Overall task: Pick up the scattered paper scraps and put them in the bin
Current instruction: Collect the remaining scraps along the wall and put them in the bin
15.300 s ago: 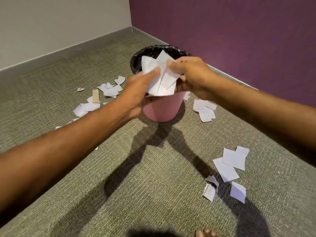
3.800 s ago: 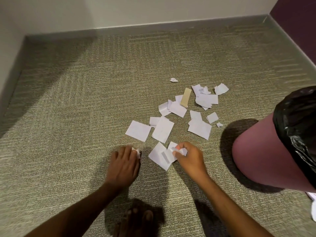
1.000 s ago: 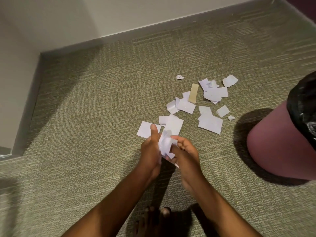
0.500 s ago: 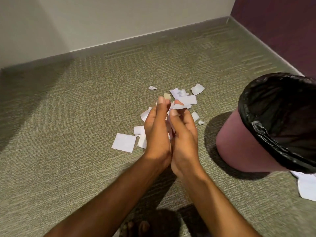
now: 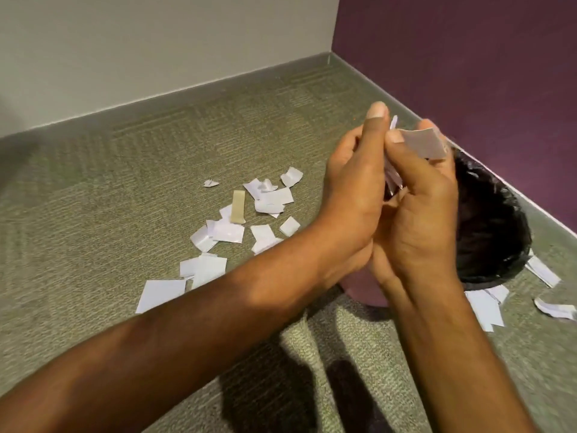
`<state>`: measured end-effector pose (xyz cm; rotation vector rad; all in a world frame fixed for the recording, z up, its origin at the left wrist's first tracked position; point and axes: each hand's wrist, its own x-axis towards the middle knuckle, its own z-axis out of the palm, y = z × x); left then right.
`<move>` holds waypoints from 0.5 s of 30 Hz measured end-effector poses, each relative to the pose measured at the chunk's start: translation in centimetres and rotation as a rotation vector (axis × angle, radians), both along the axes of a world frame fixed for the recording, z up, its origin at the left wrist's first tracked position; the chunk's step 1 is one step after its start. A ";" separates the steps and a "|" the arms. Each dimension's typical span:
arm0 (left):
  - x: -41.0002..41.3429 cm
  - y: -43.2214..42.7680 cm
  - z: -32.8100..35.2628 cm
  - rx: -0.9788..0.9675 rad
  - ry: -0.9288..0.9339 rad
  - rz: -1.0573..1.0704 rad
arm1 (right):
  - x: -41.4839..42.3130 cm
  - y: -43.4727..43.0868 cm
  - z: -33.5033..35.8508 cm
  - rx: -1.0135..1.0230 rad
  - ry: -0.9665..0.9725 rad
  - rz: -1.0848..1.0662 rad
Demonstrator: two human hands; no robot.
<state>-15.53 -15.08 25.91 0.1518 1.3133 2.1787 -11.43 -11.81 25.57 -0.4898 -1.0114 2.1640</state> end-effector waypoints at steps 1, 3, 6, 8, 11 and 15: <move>0.3 0.8 -0.1 -0.022 -0.027 -0.034 | 0.4 1.1 0.0 0.007 -0.055 -0.037; 0.7 1.7 -0.2 -0.098 -0.081 -0.073 | 1.1 2.9 -0.2 0.039 -0.169 -0.095; 0.9 1.8 -0.2 -0.139 -0.109 -0.172 | 1.9 4.6 -0.8 0.058 -0.329 -0.138; 0.3 1.6 -0.6 -0.135 -0.114 -0.236 | 2.3 5.3 -1.2 0.063 -0.382 -0.149; -0.5 1.2 -0.6 -0.150 -0.188 -0.260 | 2.5 6.0 -2.1 0.061 -0.406 -0.166; -1.7 -0.1 -1.0 -0.086 -0.196 -0.235 | 2.8 6.4 -2.8 0.108 -0.409 -0.223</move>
